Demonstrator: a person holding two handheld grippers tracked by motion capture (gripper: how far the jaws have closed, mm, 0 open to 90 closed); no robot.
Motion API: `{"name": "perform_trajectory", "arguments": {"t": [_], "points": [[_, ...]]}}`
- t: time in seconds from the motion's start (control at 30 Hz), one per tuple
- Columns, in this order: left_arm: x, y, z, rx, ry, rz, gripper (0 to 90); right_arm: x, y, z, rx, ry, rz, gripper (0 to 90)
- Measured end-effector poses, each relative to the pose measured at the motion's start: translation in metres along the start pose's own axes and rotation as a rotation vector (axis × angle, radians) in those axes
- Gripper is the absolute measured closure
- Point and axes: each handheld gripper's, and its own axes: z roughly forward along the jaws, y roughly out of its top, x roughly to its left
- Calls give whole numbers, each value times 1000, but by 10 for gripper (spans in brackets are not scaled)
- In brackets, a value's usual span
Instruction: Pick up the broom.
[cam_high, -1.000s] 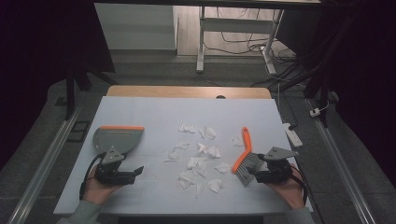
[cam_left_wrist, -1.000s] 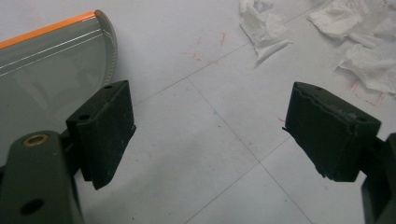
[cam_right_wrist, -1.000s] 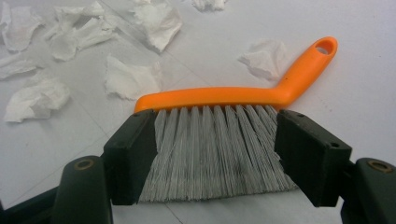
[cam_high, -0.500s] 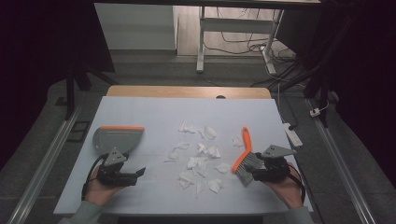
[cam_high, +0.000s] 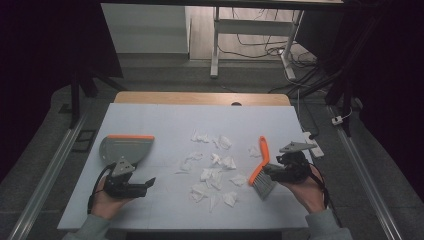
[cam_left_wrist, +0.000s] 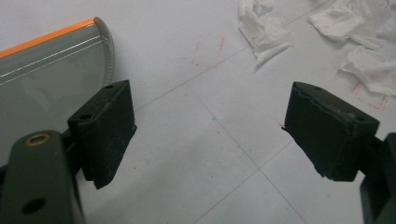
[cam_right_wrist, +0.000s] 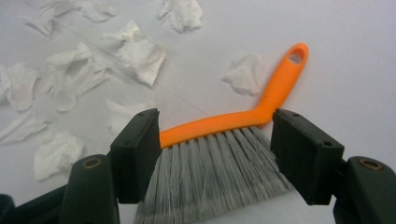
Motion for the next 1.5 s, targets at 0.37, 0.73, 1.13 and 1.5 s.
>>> {"name": "perform_trajectory", "arguments": {"t": [0.37,0.73,1.13,1.5], "points": [[-3,-1,1,2,-8,12,175,-16,31,18,215,-73,200,357],[-3,-2,1,7,-12,12,175,-31,45,63,366,-121,269,356],[-2,-3,2,9,-10,8,175,-49,45,92,418,-161,363,386],[-2,-3,2,9,-17,6,174,-42,47,104,463,-187,367,497]]}}
